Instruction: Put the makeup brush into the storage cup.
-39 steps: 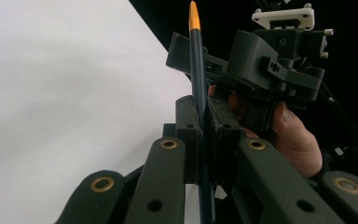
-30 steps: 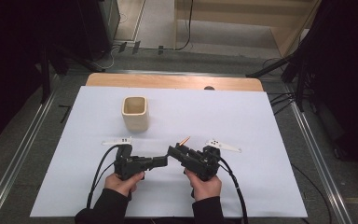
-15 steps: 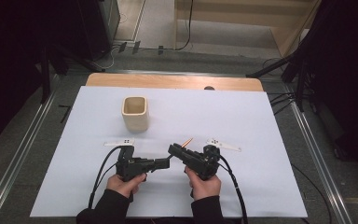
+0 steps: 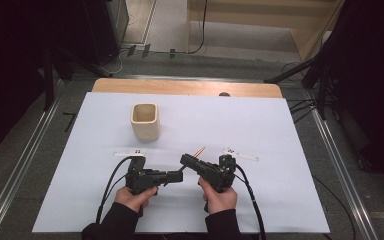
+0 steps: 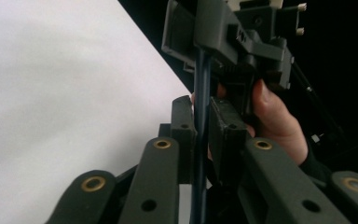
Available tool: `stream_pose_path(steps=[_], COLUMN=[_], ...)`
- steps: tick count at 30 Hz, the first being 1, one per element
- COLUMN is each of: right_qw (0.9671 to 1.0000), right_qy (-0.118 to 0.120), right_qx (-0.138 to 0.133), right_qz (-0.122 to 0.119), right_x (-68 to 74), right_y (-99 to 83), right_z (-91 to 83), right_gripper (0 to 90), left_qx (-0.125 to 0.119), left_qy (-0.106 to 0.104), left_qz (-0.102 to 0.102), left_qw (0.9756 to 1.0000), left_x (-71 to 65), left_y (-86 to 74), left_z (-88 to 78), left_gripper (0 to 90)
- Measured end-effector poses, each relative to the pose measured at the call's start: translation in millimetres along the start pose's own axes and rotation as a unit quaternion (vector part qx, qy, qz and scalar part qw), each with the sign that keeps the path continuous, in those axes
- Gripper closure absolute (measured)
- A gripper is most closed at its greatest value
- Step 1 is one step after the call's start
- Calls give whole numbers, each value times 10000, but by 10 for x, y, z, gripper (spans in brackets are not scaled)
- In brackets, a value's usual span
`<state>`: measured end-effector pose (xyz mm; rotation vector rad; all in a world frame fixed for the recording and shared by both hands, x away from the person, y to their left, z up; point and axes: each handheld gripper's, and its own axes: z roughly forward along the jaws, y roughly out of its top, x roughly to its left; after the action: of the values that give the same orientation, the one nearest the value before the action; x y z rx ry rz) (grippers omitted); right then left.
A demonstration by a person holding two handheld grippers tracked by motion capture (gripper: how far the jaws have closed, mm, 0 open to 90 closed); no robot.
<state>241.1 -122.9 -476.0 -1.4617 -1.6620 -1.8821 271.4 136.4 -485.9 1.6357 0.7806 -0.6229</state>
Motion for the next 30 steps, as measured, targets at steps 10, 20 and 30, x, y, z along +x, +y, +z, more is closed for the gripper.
stream_pose_path(steps=[10, 20, 30], right_qw=[9996, 9992, 9978], right_qy=[243, 258, 154], right_qx=[95, 258, 651], right_qz=[124, 155, 38], right_x=[-5, -3, -35], right_y=[9, 51, 112], right_z=[6, -1, 9], right_gripper=[827, 828, 828], left_qx=[261, 416, 707], left_qy=[218, 463, 529], left_qz=[289, 491, 728], left_qw=[9990, 9969, 9934], left_x=[-23, -41, -84], left_y=[38, 115, 170], left_z=[24, -42, -67], left_gripper=[618, 445, 384])
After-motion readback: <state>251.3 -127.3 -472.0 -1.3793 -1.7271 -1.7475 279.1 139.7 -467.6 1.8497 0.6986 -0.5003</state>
